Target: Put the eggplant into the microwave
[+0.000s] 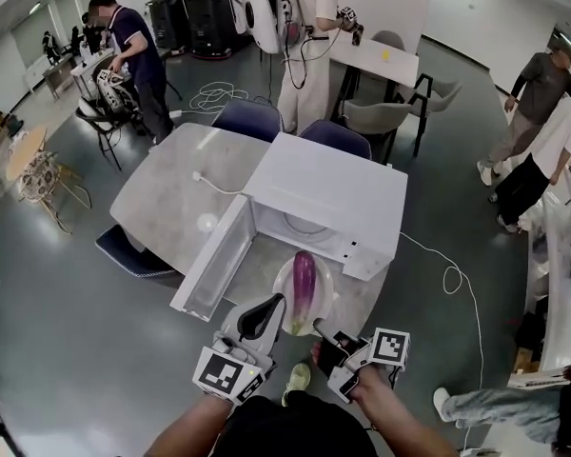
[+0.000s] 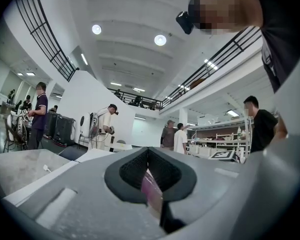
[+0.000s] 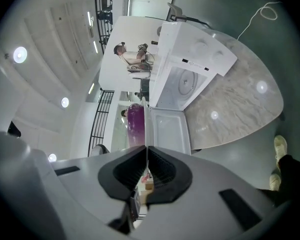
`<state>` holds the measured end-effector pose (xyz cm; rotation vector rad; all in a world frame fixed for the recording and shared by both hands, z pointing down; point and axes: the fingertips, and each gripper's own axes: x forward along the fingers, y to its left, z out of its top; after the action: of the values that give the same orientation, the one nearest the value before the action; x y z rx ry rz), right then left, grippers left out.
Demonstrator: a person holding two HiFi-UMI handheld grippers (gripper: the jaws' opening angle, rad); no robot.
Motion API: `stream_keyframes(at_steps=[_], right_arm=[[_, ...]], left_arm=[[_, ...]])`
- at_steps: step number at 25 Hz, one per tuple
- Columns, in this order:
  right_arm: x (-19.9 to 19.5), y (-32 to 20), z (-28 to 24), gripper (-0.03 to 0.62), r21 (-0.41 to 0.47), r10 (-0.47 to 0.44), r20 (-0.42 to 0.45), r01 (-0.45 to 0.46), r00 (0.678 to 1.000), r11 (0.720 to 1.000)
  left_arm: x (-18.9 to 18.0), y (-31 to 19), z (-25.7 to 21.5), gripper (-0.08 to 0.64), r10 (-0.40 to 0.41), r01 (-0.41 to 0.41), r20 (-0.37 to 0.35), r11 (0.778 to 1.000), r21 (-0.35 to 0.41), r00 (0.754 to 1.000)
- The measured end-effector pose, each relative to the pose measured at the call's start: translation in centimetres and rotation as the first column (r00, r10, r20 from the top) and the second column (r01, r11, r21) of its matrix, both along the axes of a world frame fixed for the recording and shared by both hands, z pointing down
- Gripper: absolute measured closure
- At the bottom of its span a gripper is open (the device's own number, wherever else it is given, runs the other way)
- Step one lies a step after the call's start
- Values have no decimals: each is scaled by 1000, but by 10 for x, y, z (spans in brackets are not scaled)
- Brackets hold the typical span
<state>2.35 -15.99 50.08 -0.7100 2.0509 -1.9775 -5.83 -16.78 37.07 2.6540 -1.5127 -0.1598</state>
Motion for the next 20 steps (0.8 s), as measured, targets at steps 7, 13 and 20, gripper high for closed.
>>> stream_keyframes(at_steps=[7, 13, 20], right_arm=[[-14, -35, 22, 578, -29, -22, -13, 22, 1000, 999], [-35, -61, 49, 578, -48, 14, -42, -16, 999, 999], [-51, -93, 91, 577, -75, 113, -53, -116, 992, 990]], left_arm=[[-8, -44, 8, 551, -16, 16, 9, 1000, -6, 1000], [-25, -75, 26, 551, 24, -24, -3, 999, -28, 1000], [-41, -107, 53, 551, 89, -89, 2, 996, -22, 996]])
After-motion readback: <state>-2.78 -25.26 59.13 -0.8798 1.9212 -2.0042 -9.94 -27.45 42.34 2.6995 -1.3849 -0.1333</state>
